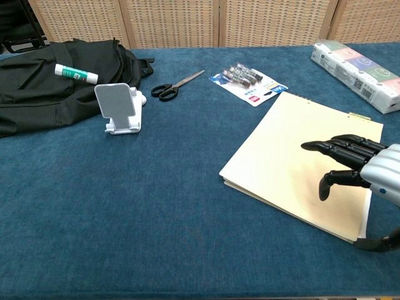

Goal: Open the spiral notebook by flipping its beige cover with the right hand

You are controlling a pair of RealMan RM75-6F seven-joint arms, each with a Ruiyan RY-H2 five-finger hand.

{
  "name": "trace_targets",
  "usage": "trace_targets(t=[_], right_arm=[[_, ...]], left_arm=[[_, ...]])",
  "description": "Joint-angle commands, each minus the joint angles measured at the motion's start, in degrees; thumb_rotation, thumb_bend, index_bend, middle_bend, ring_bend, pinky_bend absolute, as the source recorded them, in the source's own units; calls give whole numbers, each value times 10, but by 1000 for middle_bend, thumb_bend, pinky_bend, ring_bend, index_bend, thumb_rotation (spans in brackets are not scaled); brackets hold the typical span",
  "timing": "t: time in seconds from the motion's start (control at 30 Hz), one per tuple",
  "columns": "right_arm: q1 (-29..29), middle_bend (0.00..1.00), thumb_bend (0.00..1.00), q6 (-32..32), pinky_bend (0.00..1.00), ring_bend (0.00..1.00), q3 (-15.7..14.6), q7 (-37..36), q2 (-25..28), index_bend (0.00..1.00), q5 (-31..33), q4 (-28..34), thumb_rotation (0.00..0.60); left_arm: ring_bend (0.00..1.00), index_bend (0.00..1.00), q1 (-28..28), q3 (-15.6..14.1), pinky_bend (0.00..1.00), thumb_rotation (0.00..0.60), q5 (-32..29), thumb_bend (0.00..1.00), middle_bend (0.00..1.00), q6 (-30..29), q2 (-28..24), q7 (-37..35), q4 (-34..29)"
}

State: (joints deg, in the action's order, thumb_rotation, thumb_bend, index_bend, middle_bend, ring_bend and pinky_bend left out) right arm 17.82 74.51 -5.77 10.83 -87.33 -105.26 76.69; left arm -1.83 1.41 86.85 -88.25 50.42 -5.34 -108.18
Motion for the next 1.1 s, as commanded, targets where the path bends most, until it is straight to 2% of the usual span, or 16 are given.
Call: trace_targets(t=[0.03,0.33,0.67,1.1], right_arm=[[1,0,168,0,0,0,1,4,1,386,3,0,600],[4,0,202,4,0,0,3,12,-4,386,8,-6,600],[3,9,316,45,0,0,19,0,-28,386,4,-34,600],[18,10,407,26,0,0,31,16,-29,409,22,-17,600]], left_arm=[[0,0,0,0,0,600,0,0,0,0,0,0,0],[0,0,0,0,0,600,3,0,0,2,0,2,-2],[0,0,1,1,0,600,1,0,0,3,-2,-3,-1],[0,0,2,2,0,600,1,0,0,2,-4,-10,0]])
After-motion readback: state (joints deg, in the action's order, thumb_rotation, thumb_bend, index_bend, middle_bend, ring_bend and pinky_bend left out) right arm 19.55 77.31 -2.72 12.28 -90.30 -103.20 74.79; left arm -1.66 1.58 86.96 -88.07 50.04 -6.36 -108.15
